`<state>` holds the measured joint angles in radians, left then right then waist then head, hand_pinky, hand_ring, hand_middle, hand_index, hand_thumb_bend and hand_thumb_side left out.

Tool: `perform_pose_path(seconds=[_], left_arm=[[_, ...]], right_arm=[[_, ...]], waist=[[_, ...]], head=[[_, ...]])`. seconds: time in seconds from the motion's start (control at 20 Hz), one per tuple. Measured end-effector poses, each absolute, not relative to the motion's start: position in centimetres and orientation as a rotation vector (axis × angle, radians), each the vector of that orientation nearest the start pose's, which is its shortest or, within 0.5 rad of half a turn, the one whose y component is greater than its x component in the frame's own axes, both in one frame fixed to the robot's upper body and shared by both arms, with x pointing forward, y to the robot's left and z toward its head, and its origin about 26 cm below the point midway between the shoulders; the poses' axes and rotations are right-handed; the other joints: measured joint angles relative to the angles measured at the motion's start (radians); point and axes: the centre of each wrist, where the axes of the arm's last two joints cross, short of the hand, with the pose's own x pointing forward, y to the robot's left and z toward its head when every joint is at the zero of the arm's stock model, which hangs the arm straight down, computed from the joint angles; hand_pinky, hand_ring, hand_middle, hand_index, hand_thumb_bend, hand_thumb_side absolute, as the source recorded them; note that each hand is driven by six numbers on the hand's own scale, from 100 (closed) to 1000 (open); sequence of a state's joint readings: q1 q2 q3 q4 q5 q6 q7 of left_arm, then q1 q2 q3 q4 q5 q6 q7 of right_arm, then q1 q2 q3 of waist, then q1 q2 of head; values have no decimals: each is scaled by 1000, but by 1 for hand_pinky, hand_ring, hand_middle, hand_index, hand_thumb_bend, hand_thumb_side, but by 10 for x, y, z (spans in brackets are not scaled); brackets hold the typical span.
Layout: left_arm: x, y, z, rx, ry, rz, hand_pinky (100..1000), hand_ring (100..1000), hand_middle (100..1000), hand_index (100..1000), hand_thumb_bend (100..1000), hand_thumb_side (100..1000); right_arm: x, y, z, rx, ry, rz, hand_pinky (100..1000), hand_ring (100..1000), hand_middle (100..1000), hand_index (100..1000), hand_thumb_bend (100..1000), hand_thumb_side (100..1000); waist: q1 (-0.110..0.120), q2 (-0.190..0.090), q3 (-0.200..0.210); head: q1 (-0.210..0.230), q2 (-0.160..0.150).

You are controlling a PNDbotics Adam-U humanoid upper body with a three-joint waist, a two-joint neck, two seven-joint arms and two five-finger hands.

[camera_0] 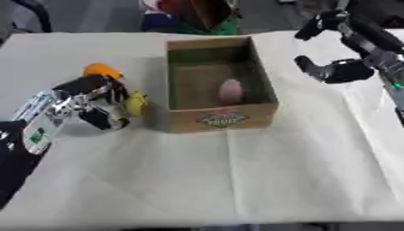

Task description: Pick up objects on the table and place them in the box.

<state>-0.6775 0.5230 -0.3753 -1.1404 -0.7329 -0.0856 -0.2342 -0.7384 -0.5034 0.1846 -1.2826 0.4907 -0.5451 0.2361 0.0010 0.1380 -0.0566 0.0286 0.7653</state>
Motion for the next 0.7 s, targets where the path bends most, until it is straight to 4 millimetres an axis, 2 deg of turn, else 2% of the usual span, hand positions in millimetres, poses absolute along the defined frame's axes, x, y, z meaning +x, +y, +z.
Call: perform_pose_path(seconds=[0.05, 0.15, 0.5, 0.7], left_arm=[[427, 276, 111, 806, -1421, -1473, 588, 457, 425, 589, 251, 199], [428, 276, 107, 840, -1469, -1405, 574, 432, 394, 561, 214, 192], [430, 275, 103, 895, -1597, -1203, 549, 389, 340, 511, 191, 182], [431, 271, 102, 932, -1640, -1128, 521, 355, 294, 464, 147, 177]], right_arm=[[430, -275, 195, 723, 2930, -2037, 685, 660, 632, 744, 227, 495], [430, -275, 194, 719, 2931, -2036, 685, 660, 632, 744, 227, 495], [430, -273, 194, 714, 2935, -2034, 685, 660, 632, 743, 220, 493], [430, -273, 194, 714, 2935, -2034, 684, 660, 632, 743, 216, 492]], waist=[[0, 0, -1], [0, 0, -2], [1, 0, -3], [-1, 0, -4]], head=[[0, 0], [0, 0], [0, 0], [1, 0]])
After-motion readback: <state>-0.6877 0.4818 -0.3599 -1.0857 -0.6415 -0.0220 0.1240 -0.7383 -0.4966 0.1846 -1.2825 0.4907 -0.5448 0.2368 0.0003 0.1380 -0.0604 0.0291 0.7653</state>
